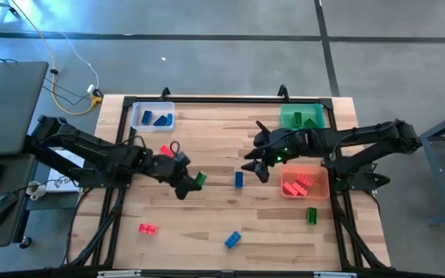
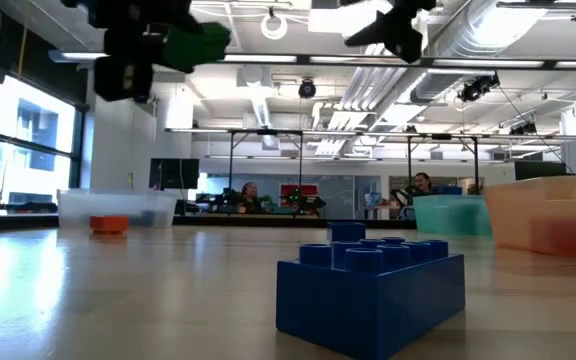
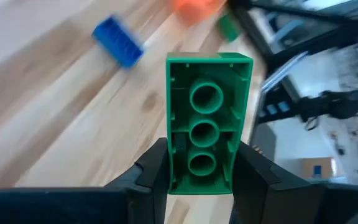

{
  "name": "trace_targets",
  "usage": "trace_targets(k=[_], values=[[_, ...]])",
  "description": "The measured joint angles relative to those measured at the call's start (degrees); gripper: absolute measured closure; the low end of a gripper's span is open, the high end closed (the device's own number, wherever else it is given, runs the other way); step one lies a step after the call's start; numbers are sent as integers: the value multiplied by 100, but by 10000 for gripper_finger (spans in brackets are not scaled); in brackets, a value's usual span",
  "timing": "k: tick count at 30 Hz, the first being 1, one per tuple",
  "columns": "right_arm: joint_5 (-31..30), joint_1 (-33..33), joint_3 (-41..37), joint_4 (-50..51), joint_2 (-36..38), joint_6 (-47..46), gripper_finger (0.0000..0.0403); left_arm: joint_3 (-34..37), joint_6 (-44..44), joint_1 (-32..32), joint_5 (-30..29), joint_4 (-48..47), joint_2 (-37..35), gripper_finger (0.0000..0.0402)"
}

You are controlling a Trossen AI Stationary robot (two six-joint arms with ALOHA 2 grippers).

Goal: Sort & place blocks by color
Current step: Put the green game piece into the green bin

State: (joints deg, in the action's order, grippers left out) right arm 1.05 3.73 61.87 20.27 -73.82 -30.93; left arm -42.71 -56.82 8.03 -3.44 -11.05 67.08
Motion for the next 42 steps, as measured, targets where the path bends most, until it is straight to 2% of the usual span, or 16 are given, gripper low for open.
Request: trace_targets(k=[11, 18, 26, 29, 36, 42], values=[[-199, 0, 0, -2004, 0, 41, 129, 1, 1146, -851, 816, 1479, -91, 298], [-609, -50, 0, -2966, 0, -59, 125, 1, 1584, -1083, 841, 2394, -91, 298], [-1287, -48, 0, -3481, -2, -405, 125, 1, 1657, -1328, 1158, 2924, -91, 298], [-1310, -48, 0, -3683, -53, -415, 125, -114, 1741, -1412, 1188, 2789, -88, 298], [-1446, -48, 0, -4327, -212, -281, 125, -850, 2266, -1589, 1480, 1697, -89, 298], [-1403, -47, 0, -4554, -361, -161, 125, -1068, 2409, -1671, 1705, 1554, -89, 298]])
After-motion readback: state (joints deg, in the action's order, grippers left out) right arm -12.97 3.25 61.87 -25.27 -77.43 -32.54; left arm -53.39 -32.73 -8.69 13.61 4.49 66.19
